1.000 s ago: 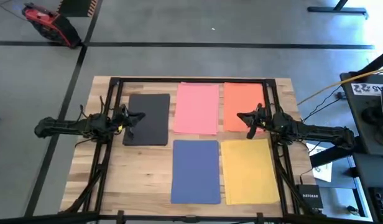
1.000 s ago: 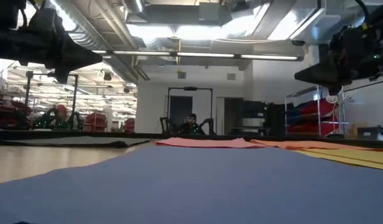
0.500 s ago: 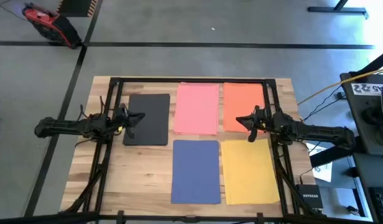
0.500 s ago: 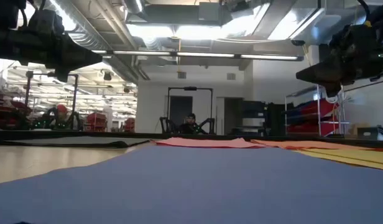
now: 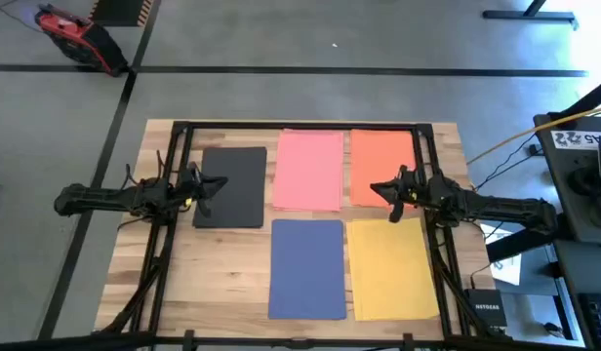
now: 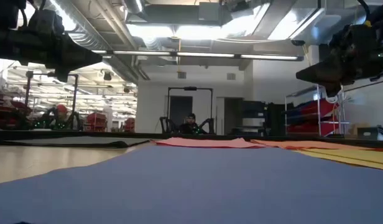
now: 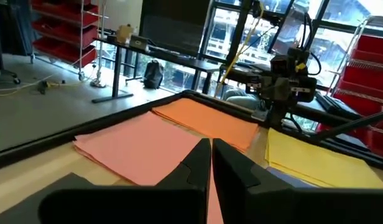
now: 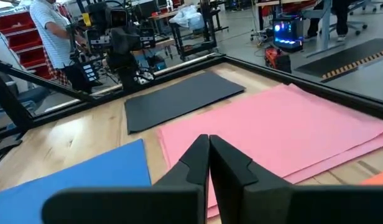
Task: Organize paper
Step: Return to Home Position
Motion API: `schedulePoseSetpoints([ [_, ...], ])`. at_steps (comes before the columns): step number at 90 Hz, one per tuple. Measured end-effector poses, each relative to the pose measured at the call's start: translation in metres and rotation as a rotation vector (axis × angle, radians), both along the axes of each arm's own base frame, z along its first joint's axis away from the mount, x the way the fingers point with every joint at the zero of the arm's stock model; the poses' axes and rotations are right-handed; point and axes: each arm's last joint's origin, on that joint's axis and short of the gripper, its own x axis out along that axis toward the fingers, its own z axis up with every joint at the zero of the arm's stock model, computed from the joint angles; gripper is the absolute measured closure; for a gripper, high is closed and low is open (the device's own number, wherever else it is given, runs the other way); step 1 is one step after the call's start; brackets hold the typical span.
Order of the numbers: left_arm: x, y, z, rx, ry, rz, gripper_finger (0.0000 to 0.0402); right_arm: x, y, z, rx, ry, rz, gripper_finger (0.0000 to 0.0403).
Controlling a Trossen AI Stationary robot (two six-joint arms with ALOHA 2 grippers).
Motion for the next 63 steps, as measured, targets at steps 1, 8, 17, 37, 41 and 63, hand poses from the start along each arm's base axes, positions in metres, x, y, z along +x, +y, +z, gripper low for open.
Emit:
schedulePoseSetpoints([
  [1, 0.0, 0.0, 0.0, -0.001, -0.001, 0.0, 0.0402, 0.0, 0.0, 0.0, 0.0, 0.0, 0.0, 0.0403],
  [8, 0.0, 0.0, 0.0, 0.001, 0.0, 0.0, 0.0402, 0.0, 0.0, 0.0, 0.0, 0.0, 0.0, 0.0403],
  [17, 0.0, 0.0, 0.0, 0.005, 0.002, 0.0, 0.0402, 0.0, 0.0, -0.0002, 0.0, 0.002, 0.0, 0.0403],
  [37, 0.0, 0.0, 0.0, 0.005, 0.002, 0.0, 0.0402, -0.0001, 0.0, -0.0008, 0.001, 0.009, 0.0, 0.0403],
  [41, 0.0, 0.0, 0.0, 0.002, 0.001, 0.0, 0.0402, -0.0001, 0.0, -0.0008, 0.001, 0.009, 0.001, 0.0403],
  [63, 0.0, 0.0, 0.0, 0.004, 0.002, 0.0, 0.0402, -0.0001, 0.0, -0.0009, 0.001, 0.01, 0.001, 0.0403],
])
